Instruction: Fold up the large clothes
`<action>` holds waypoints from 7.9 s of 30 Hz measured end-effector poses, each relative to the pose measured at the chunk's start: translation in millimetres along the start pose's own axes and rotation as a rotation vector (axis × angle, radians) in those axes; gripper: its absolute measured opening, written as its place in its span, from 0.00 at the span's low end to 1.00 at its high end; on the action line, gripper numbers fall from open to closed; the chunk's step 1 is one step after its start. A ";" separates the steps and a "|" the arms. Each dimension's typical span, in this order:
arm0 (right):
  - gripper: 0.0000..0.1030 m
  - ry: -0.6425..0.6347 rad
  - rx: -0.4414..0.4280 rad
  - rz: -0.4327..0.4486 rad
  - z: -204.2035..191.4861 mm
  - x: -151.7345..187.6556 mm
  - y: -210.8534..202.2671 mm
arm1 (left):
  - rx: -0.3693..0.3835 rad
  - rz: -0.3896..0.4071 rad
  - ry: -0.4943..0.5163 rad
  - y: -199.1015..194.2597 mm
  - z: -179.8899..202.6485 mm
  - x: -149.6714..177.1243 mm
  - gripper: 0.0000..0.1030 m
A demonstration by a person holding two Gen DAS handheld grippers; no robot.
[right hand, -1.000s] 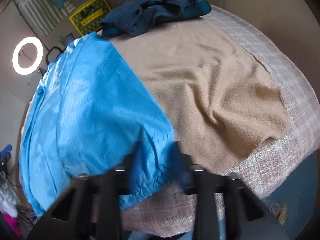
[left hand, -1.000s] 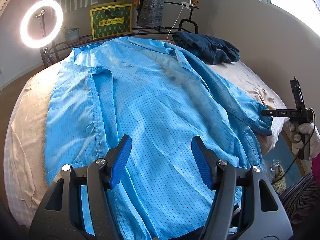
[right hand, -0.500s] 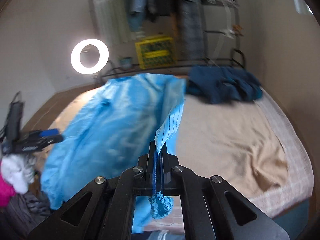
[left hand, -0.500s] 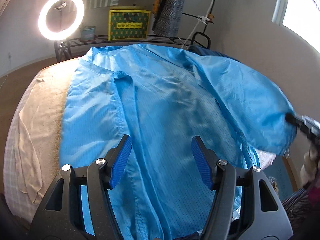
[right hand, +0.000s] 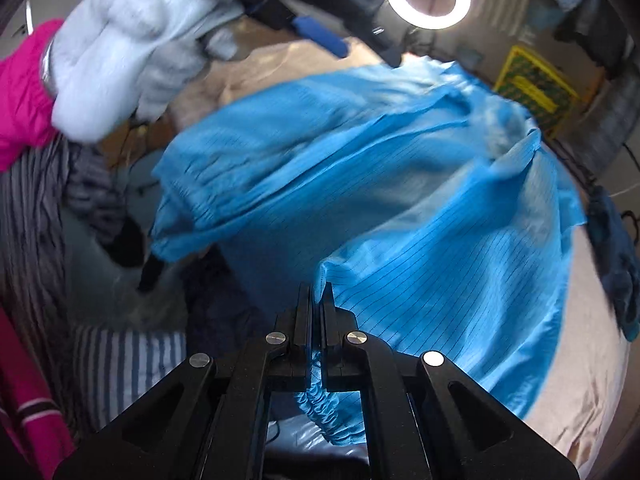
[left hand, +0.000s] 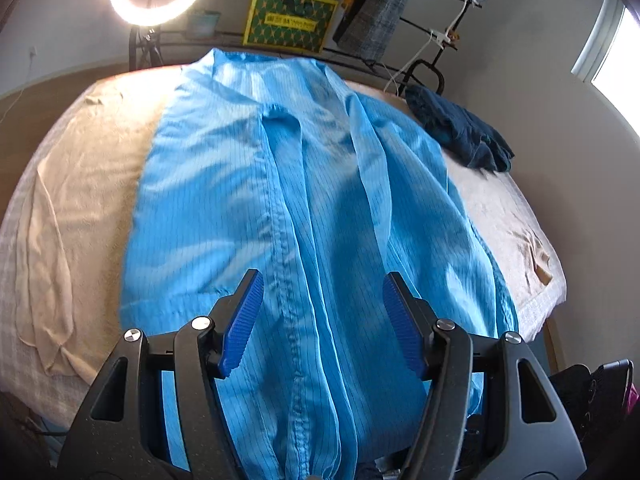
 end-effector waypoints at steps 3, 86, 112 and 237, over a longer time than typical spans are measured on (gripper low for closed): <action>0.03 0.010 -0.058 -0.005 2.7 7.1 -7.2 | 0.035 -0.049 0.013 10.5 10.4 8.3 0.62; 0.02 0.793 -0.265 0.094 170.4 71.7 -22.1 | 0.044 -0.219 0.045 58.1 61.7 71.1 0.06; 0.02 0.623 -0.054 0.154 176.2 37.6 -132.4 | 0.123 -0.084 0.200 -22.6 76.8 39.1 0.04; 0.20 1.307 -0.632 0.531 548.3 -194.5 161.9 | 0.048 -0.016 -0.068 22.4 -53.6 -91.3 0.24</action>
Point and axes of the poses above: each gripper's, at about its wrist camera, not at the fingertips, and y roughly the way its jaws point, z to its right, x to its underside, the point moved 3 cm from there along y, roughly the way its jaws point, and after that the axes turned 8 degrees about -x, right-handed, at the moved point
